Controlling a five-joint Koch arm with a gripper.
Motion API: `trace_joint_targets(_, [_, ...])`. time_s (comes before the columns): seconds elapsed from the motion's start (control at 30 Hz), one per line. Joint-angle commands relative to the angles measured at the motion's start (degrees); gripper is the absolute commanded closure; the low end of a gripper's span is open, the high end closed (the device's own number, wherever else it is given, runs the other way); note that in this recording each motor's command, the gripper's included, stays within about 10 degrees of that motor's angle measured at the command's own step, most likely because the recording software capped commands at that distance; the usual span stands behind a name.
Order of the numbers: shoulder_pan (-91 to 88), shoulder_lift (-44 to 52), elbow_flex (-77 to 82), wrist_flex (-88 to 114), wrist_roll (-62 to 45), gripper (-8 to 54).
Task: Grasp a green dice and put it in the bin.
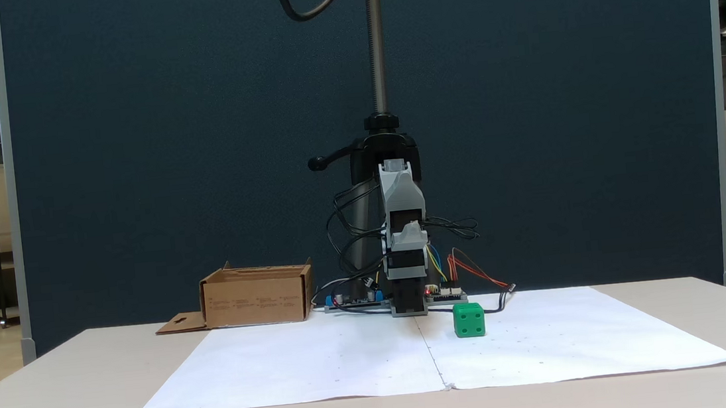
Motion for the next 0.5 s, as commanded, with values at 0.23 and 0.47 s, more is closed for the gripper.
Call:
trace_joint_targets(0.23, [-0.26,6.24,3.34,1.49,-2.46,3.3])
trace_joint_targets(0.47, [-0.7,6.24,-9.93,29.25,-2.29,3.3])
